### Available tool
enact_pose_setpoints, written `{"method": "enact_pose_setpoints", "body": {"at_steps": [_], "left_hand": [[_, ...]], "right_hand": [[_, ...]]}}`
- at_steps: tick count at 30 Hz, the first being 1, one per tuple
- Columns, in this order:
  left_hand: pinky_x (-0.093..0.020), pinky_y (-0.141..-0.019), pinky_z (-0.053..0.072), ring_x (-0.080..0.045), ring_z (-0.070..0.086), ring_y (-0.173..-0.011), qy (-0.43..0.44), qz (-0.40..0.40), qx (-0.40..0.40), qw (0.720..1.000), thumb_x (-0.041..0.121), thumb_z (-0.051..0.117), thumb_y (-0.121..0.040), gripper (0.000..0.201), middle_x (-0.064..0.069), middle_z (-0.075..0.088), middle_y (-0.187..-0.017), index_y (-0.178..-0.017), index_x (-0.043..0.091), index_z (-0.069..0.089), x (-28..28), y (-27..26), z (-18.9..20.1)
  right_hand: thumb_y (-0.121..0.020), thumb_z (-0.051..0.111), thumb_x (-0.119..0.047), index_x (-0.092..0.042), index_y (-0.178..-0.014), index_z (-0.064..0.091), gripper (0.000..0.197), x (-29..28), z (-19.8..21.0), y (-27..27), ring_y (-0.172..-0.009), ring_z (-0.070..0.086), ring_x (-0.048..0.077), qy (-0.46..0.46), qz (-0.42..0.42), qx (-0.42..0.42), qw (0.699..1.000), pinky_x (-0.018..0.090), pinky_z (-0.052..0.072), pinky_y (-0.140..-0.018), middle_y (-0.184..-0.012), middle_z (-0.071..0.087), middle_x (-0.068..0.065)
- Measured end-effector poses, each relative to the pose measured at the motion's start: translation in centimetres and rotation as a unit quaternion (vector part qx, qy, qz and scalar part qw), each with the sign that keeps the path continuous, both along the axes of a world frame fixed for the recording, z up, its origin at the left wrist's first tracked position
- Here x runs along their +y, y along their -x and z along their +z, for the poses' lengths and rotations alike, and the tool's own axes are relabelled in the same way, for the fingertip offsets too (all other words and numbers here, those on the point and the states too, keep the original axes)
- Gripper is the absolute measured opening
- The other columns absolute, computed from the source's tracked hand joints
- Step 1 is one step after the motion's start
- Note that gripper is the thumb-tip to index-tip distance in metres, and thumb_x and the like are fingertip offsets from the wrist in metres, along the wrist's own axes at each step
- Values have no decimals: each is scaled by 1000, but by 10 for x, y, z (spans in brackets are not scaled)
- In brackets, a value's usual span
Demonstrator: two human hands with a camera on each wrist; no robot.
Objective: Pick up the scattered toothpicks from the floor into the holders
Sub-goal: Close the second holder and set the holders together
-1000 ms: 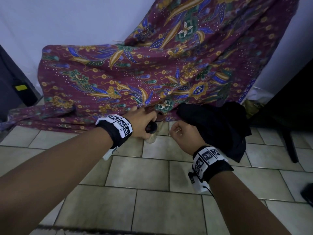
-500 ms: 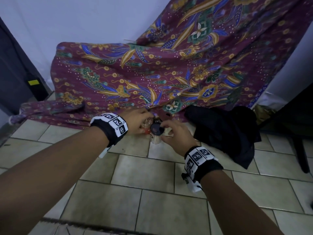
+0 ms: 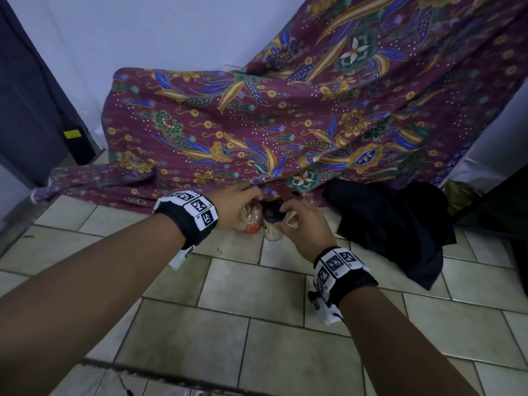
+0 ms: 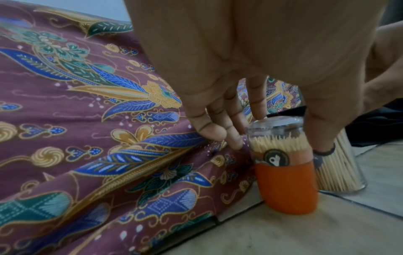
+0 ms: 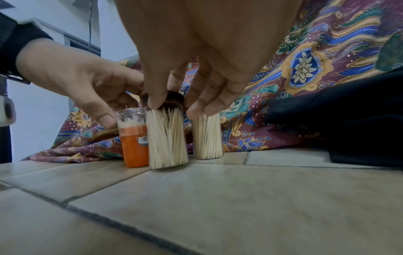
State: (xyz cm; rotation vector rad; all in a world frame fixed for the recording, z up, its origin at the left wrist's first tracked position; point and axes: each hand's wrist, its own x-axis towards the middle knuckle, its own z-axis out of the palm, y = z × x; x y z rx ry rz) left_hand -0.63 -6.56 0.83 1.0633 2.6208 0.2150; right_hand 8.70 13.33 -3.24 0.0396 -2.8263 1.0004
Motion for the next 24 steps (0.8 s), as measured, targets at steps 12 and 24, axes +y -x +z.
{"method": "enact_pose_setpoints", "body": {"at_steps": [12,24], "left_hand": [[-37,-91,45,-25,50,-116,-20,-11,27,999,50,50,-94,47,-2,46,-135,-135,28,41,19,3,20],[-33,-80,50,-27,61,-104,73,-75,39,994,48,57,-92,55,-4,62,-125,-141,29,42,92,22,21]], "right_hand": [[-81,77,-26,-28,-108,56,34,17,2,-12,-80,58,9,7,-2,-15,1000,33,51,-73,-107,56,-11],[-84,75,-28,-20,-97,63,20,49,2,-33,-81,60,13,6,-65,-19,998,37,53,-75,-99,55,-10]]}}
